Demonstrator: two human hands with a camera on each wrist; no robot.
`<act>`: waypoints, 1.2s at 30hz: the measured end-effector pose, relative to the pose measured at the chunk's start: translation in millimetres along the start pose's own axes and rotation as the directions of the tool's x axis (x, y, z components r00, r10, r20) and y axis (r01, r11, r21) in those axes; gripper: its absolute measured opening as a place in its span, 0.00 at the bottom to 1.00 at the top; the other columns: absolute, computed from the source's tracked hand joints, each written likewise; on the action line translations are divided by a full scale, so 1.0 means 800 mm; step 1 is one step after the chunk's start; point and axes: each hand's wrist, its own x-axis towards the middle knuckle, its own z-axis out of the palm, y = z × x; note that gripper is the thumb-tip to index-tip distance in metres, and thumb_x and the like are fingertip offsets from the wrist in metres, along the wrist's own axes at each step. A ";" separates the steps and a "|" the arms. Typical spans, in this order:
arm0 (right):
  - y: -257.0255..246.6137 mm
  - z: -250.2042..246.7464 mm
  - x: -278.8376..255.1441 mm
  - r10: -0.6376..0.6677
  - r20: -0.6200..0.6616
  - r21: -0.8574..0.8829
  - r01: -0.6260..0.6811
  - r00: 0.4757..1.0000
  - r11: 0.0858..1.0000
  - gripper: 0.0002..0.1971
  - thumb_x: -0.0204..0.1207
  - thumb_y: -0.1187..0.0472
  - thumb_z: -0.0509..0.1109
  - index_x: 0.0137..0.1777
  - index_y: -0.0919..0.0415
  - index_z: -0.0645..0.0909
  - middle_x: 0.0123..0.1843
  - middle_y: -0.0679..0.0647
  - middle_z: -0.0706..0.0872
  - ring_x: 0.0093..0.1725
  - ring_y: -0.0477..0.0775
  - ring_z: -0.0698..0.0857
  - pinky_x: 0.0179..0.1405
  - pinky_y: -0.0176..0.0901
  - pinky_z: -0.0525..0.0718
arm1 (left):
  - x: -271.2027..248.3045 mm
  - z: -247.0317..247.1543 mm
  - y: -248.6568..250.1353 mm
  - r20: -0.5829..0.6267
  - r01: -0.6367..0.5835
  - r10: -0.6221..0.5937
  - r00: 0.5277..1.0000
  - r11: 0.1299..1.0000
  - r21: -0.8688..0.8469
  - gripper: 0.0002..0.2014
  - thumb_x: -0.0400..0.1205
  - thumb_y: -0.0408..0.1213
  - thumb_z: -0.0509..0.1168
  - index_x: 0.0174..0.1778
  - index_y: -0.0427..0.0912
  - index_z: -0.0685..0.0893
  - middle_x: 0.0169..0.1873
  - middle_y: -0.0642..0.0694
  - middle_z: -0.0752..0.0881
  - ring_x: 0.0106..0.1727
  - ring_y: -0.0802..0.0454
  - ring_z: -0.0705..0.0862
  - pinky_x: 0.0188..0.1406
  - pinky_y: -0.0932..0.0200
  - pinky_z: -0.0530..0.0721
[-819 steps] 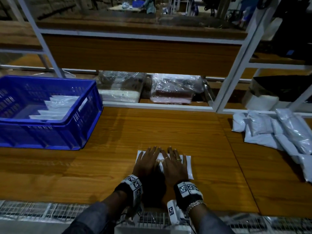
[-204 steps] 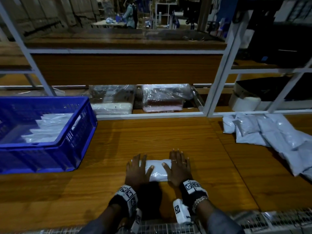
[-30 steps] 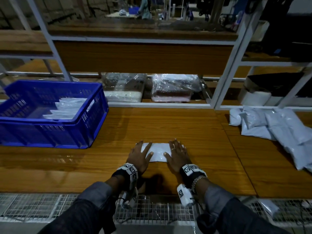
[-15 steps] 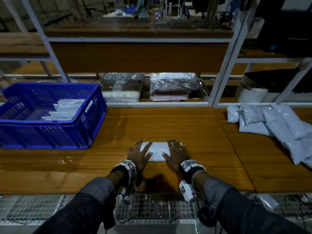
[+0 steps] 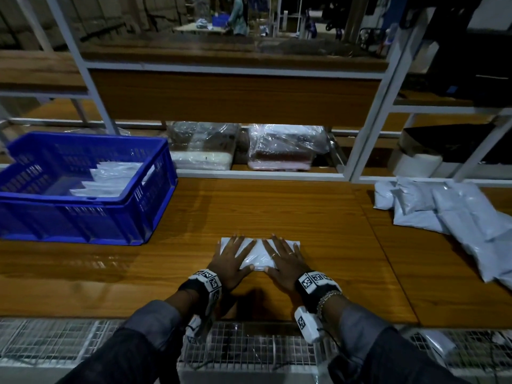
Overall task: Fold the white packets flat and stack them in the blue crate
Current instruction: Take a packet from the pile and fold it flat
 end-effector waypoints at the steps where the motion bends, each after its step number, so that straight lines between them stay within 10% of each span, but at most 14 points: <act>1: 0.000 0.002 0.001 0.001 -0.003 0.000 -0.001 1.000 1.000 0.38 0.88 0.40 0.53 0.89 0.43 0.34 0.89 0.49 0.30 0.89 0.54 0.36 0.85 0.62 0.33 | 0.000 0.002 0.000 -0.011 0.000 0.000 1.000 1.000 -0.001 0.44 0.78 0.77 0.29 0.89 0.61 0.45 0.90 0.43 0.49 0.90 0.40 0.45 0.81 0.25 0.40; 18: -0.019 -0.007 0.015 0.040 0.037 0.038 -0.041 0.999 0.998 0.37 0.86 0.33 0.46 0.89 0.43 0.37 0.90 0.47 0.35 0.89 0.53 0.36 0.84 0.65 0.33 | 0.011 -0.030 0.016 0.038 0.005 -0.007 0.999 0.998 0.059 0.50 0.73 0.78 0.23 0.89 0.54 0.37 0.90 0.44 0.47 0.90 0.42 0.44 0.81 0.26 0.34; 28: -0.020 0.020 0.006 0.028 -0.102 -0.052 -0.034 0.994 0.998 0.35 0.89 0.39 0.46 0.89 0.44 0.33 0.89 0.45 0.30 0.88 0.49 0.31 0.80 0.56 0.22 | 0.026 0.007 0.007 0.075 0.016 -0.014 0.997 1.000 -0.023 0.34 0.81 0.66 0.53 0.80 0.50 0.70 0.71 0.39 0.83 0.71 0.40 0.83 0.61 0.26 0.83; 33: -0.024 0.016 0.007 0.061 -0.055 -0.056 -0.064 0.997 0.996 0.35 0.88 0.36 0.45 0.88 0.43 0.33 0.89 0.44 0.31 0.88 0.50 0.33 0.78 0.57 0.22 | 0.017 0.001 0.013 0.077 0.013 -0.016 0.997 0.999 0.032 0.40 0.82 0.69 0.46 0.86 0.47 0.65 0.78 0.38 0.77 0.77 0.37 0.77 0.67 0.23 0.77; 36: -0.024 0.007 0.006 0.080 -0.053 0.006 -0.080 0.995 0.997 0.36 0.87 0.34 0.46 0.89 0.43 0.36 0.89 0.45 0.33 0.89 0.51 0.34 0.79 0.55 0.24 | 0.005 -0.017 0.017 0.043 0.015 -0.019 0.999 0.997 0.080 0.45 0.76 0.76 0.25 0.88 0.55 0.37 0.89 0.39 0.50 0.90 0.39 0.49 0.84 0.29 0.49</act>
